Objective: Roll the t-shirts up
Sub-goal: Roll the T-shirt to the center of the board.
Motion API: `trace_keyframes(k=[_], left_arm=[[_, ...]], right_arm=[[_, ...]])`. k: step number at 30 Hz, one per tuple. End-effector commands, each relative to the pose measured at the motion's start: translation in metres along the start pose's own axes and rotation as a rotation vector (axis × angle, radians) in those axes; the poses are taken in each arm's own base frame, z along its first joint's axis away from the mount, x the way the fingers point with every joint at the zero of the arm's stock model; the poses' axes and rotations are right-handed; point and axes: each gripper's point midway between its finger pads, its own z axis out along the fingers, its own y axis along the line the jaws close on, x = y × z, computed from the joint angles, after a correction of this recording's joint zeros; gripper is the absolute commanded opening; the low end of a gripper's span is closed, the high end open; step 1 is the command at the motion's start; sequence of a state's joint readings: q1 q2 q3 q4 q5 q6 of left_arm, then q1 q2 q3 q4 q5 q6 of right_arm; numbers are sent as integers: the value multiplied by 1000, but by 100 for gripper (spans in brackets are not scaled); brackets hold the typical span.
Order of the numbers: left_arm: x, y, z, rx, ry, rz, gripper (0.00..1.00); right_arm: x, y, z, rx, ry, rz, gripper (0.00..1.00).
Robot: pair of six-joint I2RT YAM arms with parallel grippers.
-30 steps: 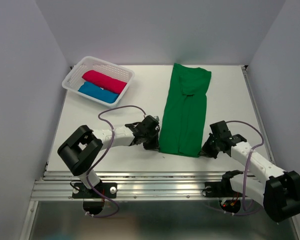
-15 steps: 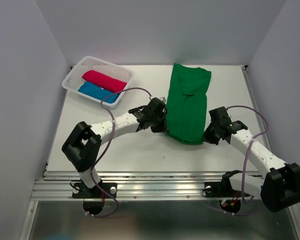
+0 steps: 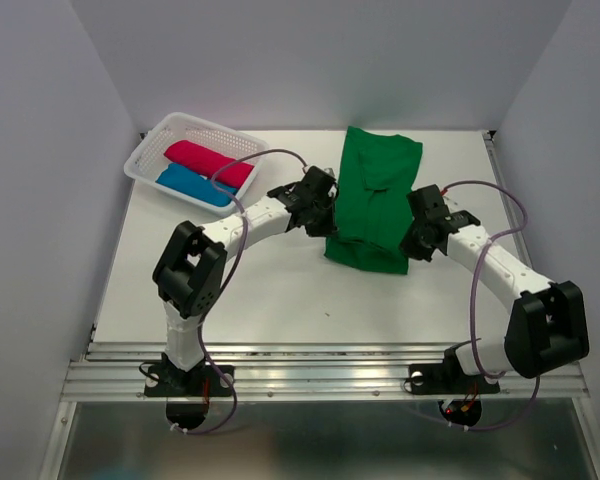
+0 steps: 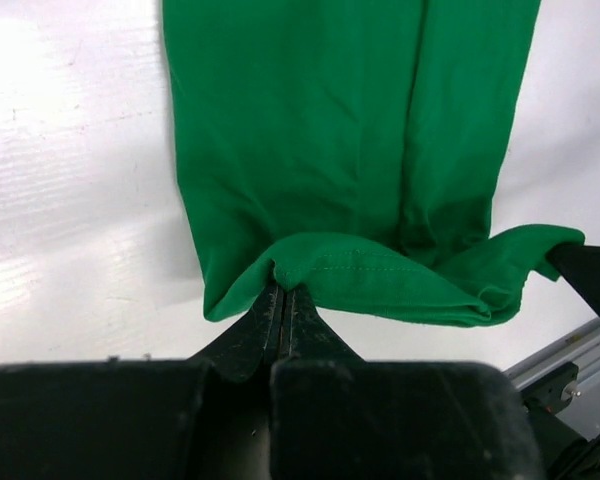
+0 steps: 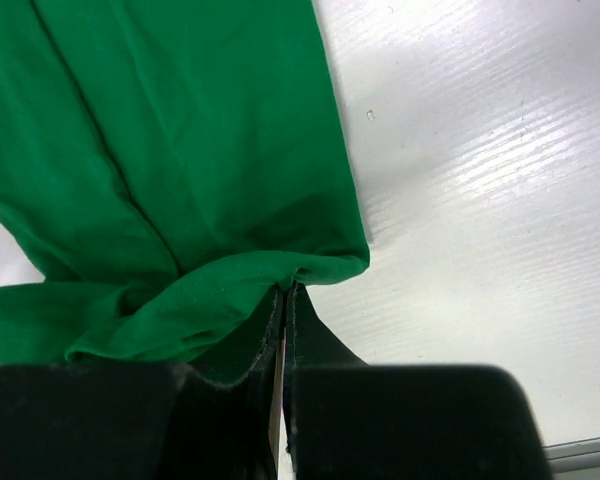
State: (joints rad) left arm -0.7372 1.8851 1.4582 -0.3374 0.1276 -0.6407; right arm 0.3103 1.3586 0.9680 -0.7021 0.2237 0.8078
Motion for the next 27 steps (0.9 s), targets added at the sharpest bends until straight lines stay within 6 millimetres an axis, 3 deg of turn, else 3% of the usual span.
trace_keyframes(k=[1, 9, 17, 23, 27], left_arm=[[-12, -8, -8, 17, -7, 43, 0], [7, -4, -32, 52, 4, 38, 0], [46, 11, -33, 48, 88, 24, 0], [50, 7, -32, 56, 101, 21, 0], [49, 6, -25, 51, 105, 23, 0]], right_arm=[[-15, 10, -5, -19, -54, -10, 1], [10, -2, -17, -59, 4, -11, 1], [42, -16, -22, -99, 81, 12, 1], [45, -20, -22, -94, 85, 12, 1], [35, -17, -20, -79, 52, 20, 1]])
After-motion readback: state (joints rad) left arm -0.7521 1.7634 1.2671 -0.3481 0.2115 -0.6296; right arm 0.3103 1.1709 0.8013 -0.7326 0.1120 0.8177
